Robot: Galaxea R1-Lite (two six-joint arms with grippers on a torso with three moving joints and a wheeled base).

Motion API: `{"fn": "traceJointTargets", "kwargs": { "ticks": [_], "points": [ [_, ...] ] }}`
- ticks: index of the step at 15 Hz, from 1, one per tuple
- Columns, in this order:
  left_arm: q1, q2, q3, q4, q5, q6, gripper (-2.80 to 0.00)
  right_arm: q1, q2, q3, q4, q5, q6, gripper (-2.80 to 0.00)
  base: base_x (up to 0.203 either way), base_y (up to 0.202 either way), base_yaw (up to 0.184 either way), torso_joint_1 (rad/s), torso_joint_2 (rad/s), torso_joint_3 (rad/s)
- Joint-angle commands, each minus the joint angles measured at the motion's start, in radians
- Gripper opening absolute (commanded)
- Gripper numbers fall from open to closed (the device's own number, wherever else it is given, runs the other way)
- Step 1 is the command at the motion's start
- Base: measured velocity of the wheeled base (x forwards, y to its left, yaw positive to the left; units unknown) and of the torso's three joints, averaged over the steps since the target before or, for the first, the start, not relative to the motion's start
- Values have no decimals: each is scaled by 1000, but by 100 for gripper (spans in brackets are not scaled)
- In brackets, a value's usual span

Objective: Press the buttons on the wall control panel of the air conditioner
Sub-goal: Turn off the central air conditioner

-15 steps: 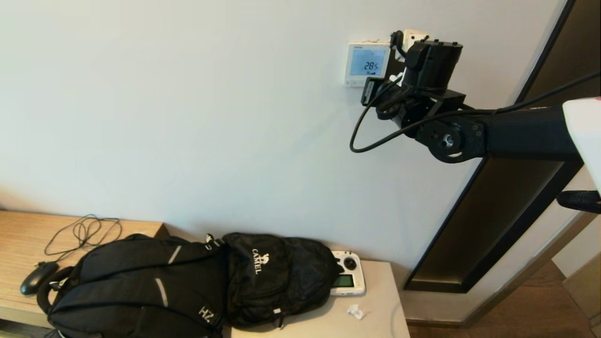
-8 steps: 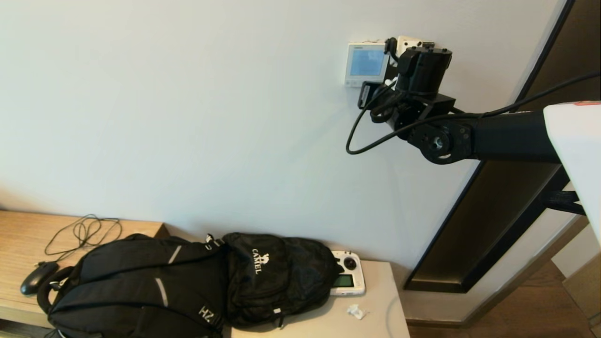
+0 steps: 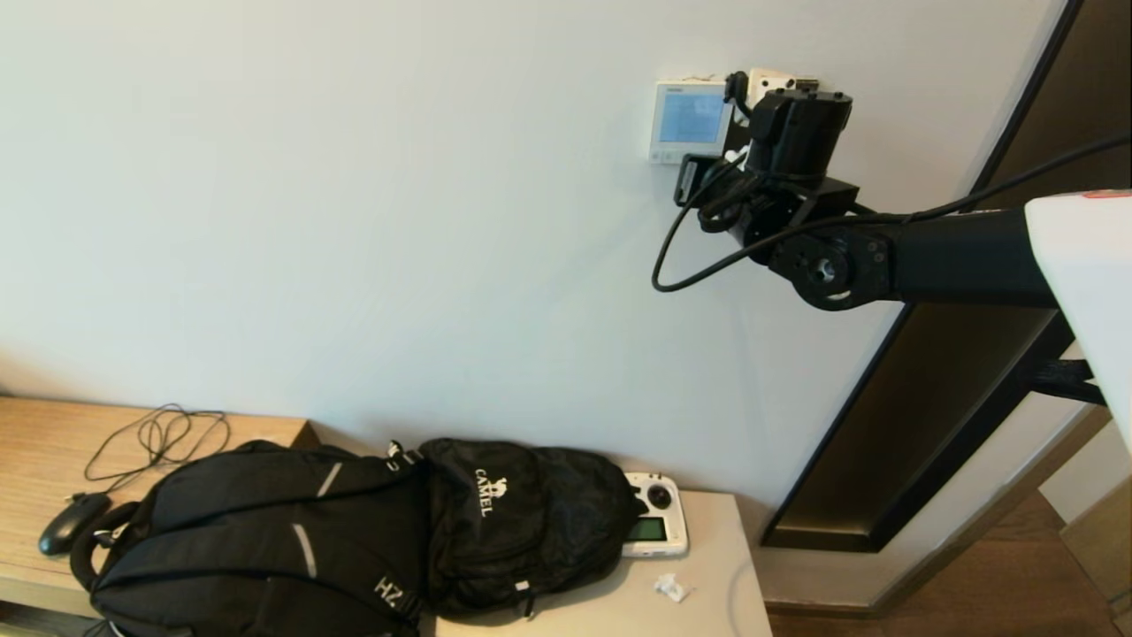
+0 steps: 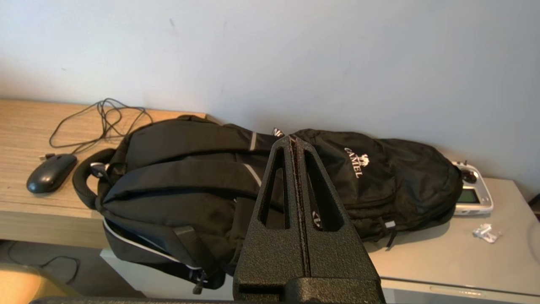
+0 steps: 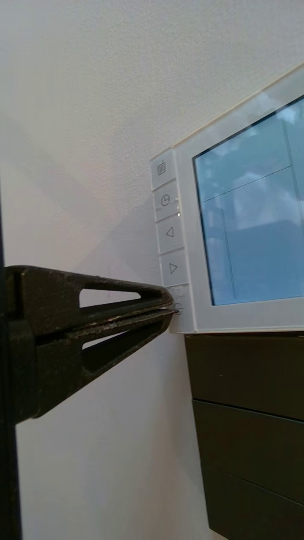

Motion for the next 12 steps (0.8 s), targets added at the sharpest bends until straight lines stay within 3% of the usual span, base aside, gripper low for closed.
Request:
{"fn": "traceJointTargets", "kwargs": {
  "ticks": [1,6,12],
  "points": [
    [0,0,0,0,0,0,-280,5,-38,25,-8,-2,-2,-280,0,0,0,0,0,0],
    [1,0,0,0,0,0,-280,10,-255,194,-18,3,-1,-280,0,0,0,0,0,0],
    [1,0,0,0,0,0,-280,17,-673,628,26,46,-28,-280,0,0,0,0,0,0]
  ]
}}
